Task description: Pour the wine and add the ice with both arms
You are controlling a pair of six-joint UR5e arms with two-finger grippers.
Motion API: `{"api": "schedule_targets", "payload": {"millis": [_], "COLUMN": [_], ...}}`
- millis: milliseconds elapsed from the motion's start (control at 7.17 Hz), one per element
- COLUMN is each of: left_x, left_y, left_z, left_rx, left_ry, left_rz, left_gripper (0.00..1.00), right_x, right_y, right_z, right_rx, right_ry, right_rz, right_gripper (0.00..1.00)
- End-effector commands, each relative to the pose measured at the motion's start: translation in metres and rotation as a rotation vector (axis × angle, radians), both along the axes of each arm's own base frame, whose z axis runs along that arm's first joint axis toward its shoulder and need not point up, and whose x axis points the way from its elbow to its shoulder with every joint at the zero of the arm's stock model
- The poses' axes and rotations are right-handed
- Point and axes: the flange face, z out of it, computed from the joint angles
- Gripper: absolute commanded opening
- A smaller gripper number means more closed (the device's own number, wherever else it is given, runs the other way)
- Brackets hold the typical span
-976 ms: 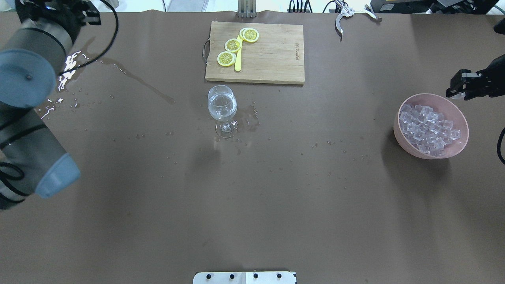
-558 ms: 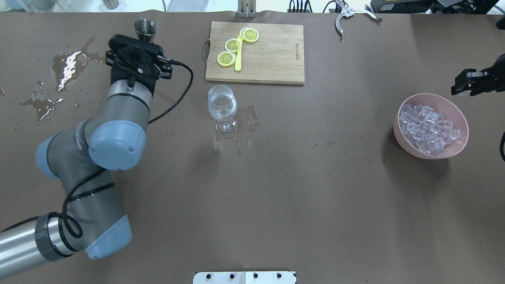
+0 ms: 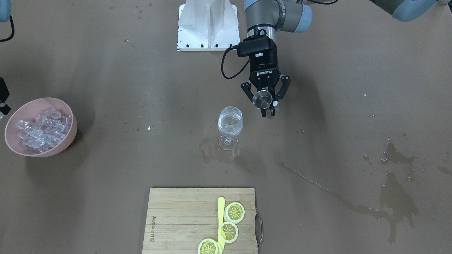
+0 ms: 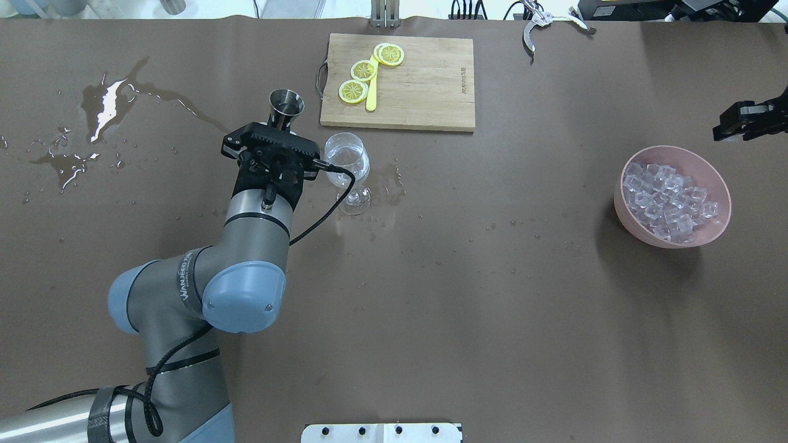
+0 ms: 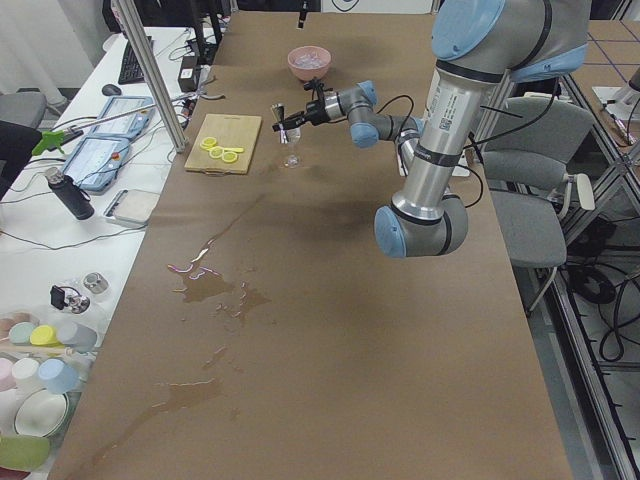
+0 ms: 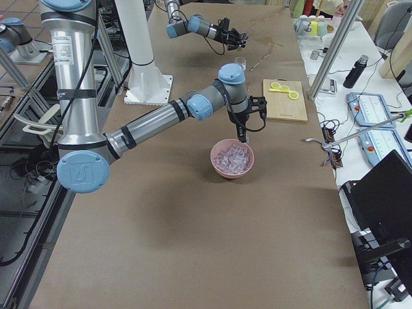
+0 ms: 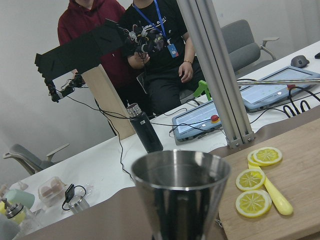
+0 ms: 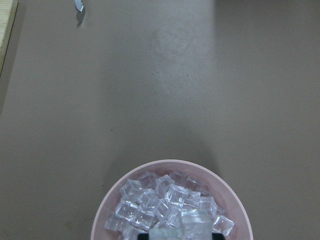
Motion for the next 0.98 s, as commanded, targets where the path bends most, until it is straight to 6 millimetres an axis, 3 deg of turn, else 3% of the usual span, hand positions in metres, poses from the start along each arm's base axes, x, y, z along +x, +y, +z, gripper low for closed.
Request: {"api": "schedule_targets", "payload": {"millis": [0, 139, 418, 837], "left_x": [0.007, 0.010, 0.019, 0.024], "left_y": [0.005, 0.005, 0.004, 0.006], "left_z": [0.005, 0.005, -0.020, -0.021], "left_rx": [-0.014, -0.028, -0.045, -0.051], "left_ry": [-0.067, -0.111, -0.172, -0.235], "left_rz": [-0.001, 0.000, -0.002, -0.005], "left_gripper": [0.00, 0.00, 0.00, 0.00], "right_x": [0.000, 0.001, 0.002, 0.004], "right_y": [0.002, 0.002, 0.002, 0.001], "right_z": [-0.006, -0.005, -0.005, -0.005], "right_rx": [0.026, 0.037, 0.045, 0.053], "right_ry": [0.002, 0.010, 0.019, 0.026], "right_rz": [-0.014, -0.021, -0.018, -0.018], "right_gripper": [0.00, 0.00, 0.00, 0.00]}}
